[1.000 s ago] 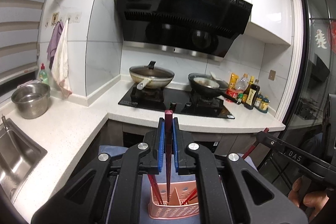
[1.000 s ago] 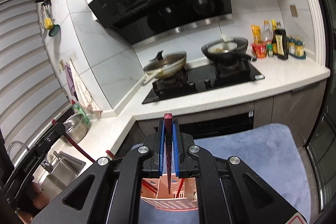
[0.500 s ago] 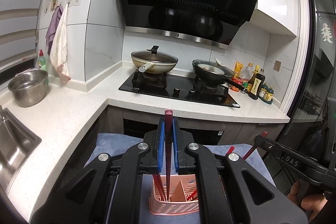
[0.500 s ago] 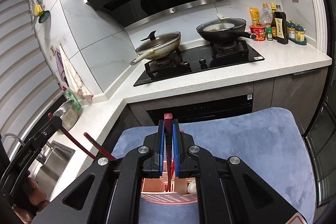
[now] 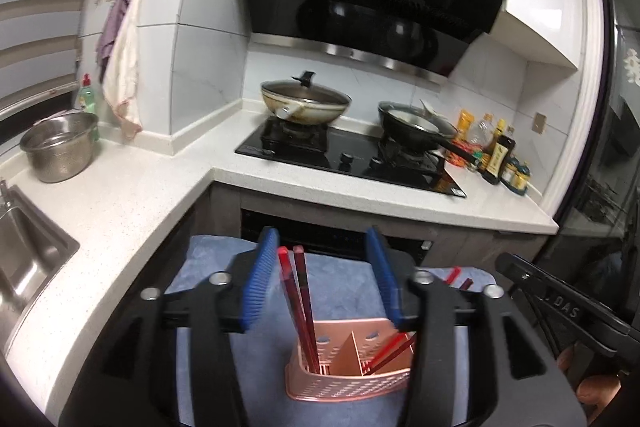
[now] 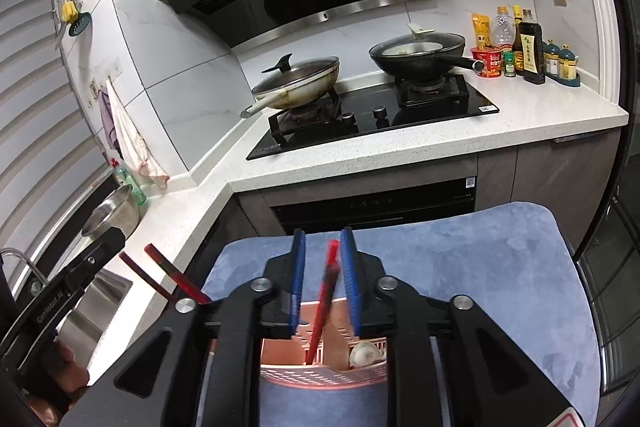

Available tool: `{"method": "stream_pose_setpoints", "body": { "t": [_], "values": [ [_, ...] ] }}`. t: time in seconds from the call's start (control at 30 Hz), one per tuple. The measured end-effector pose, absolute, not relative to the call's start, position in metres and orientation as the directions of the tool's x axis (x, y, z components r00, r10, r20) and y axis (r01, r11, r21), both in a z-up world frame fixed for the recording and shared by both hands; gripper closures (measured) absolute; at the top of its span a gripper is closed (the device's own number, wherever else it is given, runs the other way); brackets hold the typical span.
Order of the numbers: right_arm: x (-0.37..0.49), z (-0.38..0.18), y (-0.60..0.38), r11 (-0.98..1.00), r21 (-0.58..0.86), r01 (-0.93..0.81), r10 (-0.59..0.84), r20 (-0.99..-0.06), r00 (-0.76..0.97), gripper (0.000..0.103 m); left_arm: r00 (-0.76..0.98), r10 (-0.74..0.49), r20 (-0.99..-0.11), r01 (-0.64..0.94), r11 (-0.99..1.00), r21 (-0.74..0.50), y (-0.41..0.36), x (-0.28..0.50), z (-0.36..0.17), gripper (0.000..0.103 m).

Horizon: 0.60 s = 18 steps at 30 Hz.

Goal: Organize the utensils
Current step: 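Open both tools to release the chopsticks into the holder, then move both tools back over the green chopsticks and gold spoon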

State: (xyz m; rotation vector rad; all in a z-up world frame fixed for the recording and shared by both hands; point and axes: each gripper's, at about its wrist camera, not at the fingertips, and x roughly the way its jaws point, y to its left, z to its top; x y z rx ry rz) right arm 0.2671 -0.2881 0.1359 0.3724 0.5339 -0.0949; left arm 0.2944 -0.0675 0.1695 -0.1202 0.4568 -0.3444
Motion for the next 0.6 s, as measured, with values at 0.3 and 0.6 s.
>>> {"method": "stream_pose_setpoints", "body": {
  "t": [0.3, 0.6],
  "values": [
    [0.25, 0.147, -0.284, 0.935, 0.312, 0.167, 0.01, -0.494, 0.869, 0.082, 0.846, -0.338, -0.414, 0.286, 0.941, -0.182, -0.063, 0.285, 0.176, 0.057],
    [0.212, 0.159, -0.267, 0.954, 0.268, 0.133, 0.011, -0.475, 0.88, 0.075, 0.843, -0.313, -0.438, 0.272, 0.95, -0.155, -0.055, 0.256, 0.18, 0.057]
  ]
}}
